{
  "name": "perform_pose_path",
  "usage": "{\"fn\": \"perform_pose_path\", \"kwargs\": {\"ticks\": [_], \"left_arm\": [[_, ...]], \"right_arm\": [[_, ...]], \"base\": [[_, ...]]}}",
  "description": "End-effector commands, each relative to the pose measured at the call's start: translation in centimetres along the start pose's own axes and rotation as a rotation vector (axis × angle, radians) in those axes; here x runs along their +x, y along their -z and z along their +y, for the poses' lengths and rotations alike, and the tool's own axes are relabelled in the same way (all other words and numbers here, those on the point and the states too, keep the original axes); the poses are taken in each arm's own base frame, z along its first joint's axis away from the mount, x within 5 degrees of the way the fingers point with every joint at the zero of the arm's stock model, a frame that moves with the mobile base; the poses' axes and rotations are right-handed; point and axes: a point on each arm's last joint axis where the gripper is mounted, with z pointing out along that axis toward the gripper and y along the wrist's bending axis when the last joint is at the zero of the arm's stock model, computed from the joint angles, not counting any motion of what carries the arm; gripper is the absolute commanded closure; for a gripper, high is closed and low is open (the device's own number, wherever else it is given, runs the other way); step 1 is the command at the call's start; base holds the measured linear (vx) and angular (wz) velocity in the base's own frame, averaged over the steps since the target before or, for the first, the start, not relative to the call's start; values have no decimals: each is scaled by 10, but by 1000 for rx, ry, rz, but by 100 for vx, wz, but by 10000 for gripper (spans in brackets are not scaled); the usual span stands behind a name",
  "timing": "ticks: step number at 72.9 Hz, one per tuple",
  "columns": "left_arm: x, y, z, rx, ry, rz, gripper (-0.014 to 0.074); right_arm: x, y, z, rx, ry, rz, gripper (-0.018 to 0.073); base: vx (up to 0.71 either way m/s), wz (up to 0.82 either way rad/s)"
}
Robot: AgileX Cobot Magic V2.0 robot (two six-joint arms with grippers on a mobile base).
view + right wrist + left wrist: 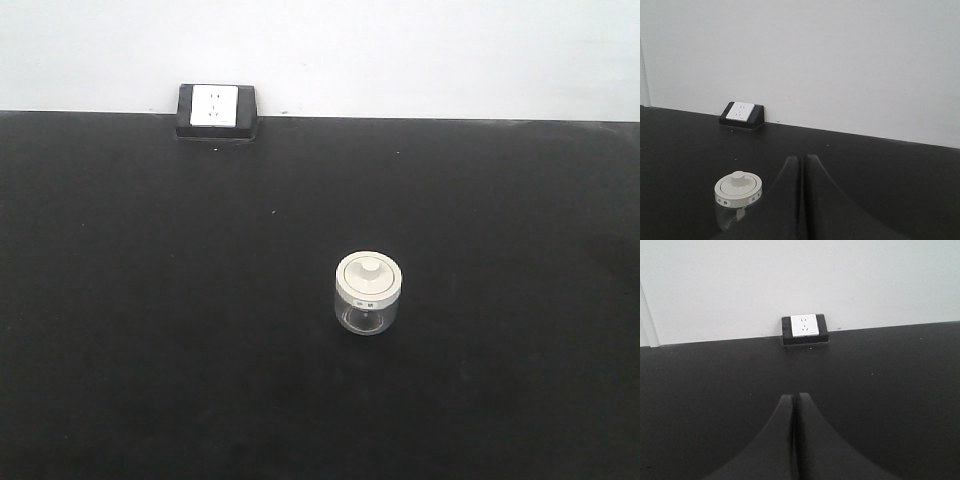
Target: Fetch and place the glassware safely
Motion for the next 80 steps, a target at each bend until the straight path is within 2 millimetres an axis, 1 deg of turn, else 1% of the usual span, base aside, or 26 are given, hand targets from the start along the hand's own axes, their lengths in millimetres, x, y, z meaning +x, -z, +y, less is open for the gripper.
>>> {"fn": "perform_pose_path", "kwargs": {"ticks": [1,19,32,57,80], "left_arm": [[-3,3,0,1,11,-83,603],[42,10,0,2,16,-78,603],[67,11,0,2,16,-117,603],[67,10,3,-46,44,-114,603],[65,11,3,-45,43,-140,603]], "right_arm": [[-14,1,1,-16,11,-80,567],[-14,1,1,-16,11,-80,567],[-14,1,1,-16,11,-80,567],[-14,1,1,-16,11,-80,567],[-14,1,1,-16,11,-80,567]], "base": [[0,0],[0,0],[0,0],[0,0],[0,0]]}}
